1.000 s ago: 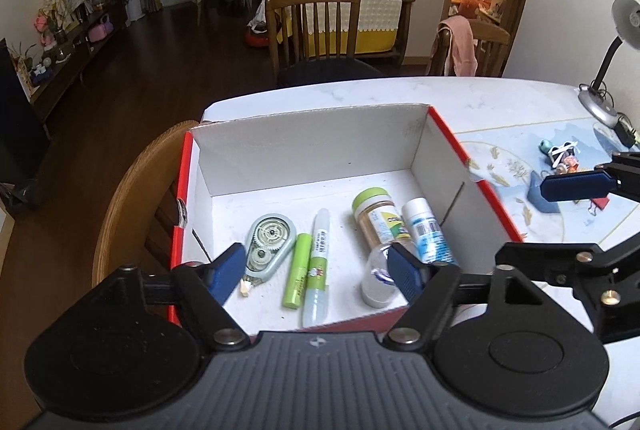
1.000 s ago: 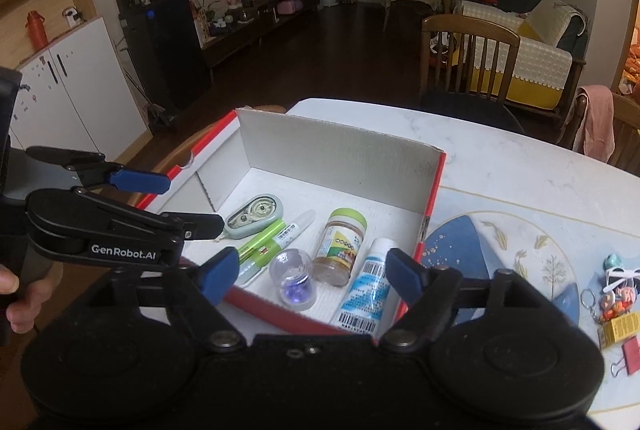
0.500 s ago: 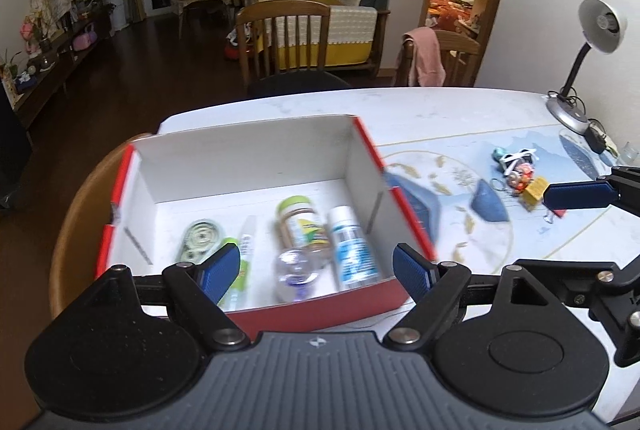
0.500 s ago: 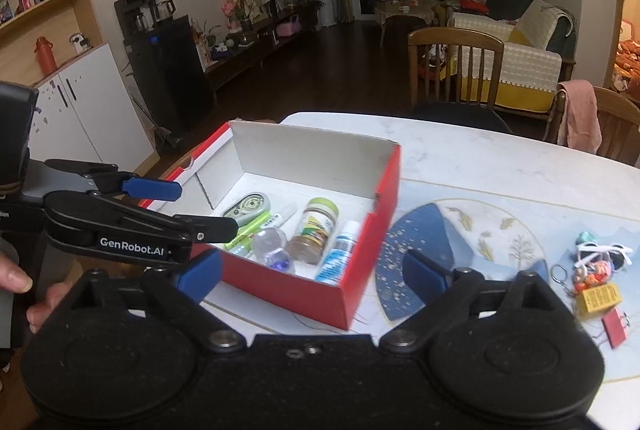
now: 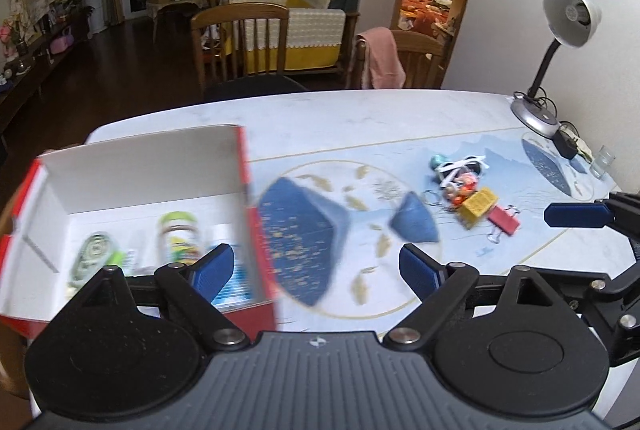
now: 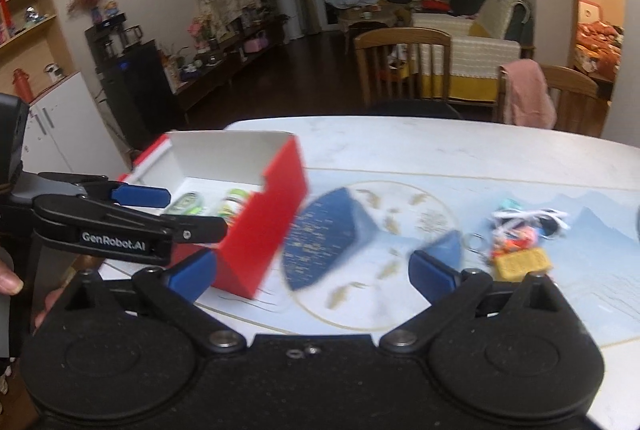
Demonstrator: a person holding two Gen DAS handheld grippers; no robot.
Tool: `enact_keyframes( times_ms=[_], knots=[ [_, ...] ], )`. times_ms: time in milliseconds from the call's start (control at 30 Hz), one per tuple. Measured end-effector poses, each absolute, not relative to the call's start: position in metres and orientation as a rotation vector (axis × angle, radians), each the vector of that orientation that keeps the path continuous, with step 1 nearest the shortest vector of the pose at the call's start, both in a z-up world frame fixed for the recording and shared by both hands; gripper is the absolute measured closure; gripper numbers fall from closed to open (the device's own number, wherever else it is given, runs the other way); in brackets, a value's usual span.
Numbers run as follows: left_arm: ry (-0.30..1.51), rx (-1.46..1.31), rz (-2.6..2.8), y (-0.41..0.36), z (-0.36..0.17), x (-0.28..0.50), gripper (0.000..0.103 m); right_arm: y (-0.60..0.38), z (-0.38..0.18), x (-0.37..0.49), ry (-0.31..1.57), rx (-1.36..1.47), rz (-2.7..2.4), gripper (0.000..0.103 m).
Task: Organize rigid objects
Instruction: 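Withdraw both open tools from the box back over the table items, then grasp the yellow carton with the left tool while the right tool grasps the pink binder clip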
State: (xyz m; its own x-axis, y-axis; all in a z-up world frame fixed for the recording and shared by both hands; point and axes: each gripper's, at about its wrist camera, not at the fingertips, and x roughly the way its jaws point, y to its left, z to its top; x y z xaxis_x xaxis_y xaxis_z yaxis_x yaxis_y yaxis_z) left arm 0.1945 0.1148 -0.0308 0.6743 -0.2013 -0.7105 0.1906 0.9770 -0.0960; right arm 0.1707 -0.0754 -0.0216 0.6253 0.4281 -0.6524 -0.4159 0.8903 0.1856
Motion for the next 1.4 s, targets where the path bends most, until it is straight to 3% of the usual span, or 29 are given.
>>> enact_keyframes(
  times_ms=[500, 867, 1400],
  knots=[
    [0.86, 0.065, -0.362, -0.024, -0.073, 0.243, 0.013, -0.211, -0.073, 0.186, 0.822, 0.047, 0.307, 0.005],
    [0.885, 0.137, -0.395, -0.094, -0.113, 0.279, 0.013, -0.259, -0.108, 0.219, 0.827, -0.028, 0.274, 0.022],
    [1.058, -0.049, -0.266, -0.135, -0.142, 0.346, 0.013, -0.273, -0.153, 0.266, 0.868, -0.097, 0.383, 0.038]
  ],
)
